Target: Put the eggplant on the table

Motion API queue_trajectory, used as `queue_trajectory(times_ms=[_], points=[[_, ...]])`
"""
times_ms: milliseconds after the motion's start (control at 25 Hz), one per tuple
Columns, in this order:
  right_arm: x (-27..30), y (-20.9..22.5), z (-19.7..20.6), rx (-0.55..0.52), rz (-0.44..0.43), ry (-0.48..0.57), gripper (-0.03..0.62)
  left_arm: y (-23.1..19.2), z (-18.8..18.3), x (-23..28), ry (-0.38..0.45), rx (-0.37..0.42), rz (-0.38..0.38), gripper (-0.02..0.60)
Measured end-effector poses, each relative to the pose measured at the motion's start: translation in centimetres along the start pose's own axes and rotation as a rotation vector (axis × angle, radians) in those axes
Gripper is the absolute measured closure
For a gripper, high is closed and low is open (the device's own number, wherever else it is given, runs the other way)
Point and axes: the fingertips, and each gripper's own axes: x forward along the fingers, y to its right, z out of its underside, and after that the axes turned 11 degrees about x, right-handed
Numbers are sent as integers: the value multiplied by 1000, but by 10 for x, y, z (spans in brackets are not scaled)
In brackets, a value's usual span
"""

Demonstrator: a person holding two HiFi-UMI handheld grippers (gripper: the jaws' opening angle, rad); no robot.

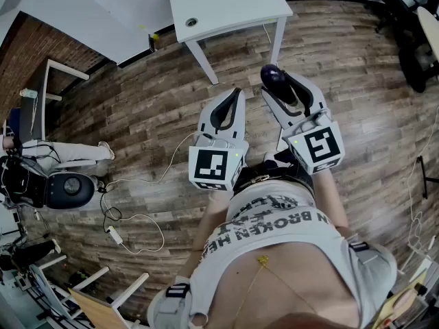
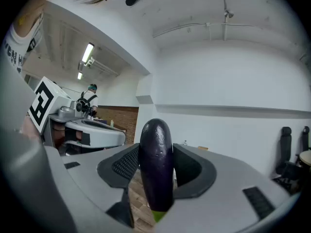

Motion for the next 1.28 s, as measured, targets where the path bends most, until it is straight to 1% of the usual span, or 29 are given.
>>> queue_trajectory(times_ms=[200,320,400,520,680,880,1040,1160,1280], points=[[-13,17,-1,17,-17,12,382,15,-2,11,-10,-2,-9,577],[-16,28,4,22,-30,-5,382,20,1,17,-23,-5,-24,577],[-19,34,8,16,-33,-26,382,22,4,18,-31,-6,-37,577],[-20,41,11,19,-60,-13,382,25,10,17,-45,-11,-62,577],[-16,54,14,34,-48,-7,382,19,21,13,-73,-23,-100,577],[4,49,13,35,-54,-4,382,-9,27,14,-66,-13,-115,577],[33,51,10,34,-47,0,382,-35,30,36,-52,-29,-81,577],[68,57,6,36,-26,-1,382,-64,33,60,-39,-31,-48,577],[124,58,7,35,-24,-1,382,-112,45,88,-25,-29,-22,577]])
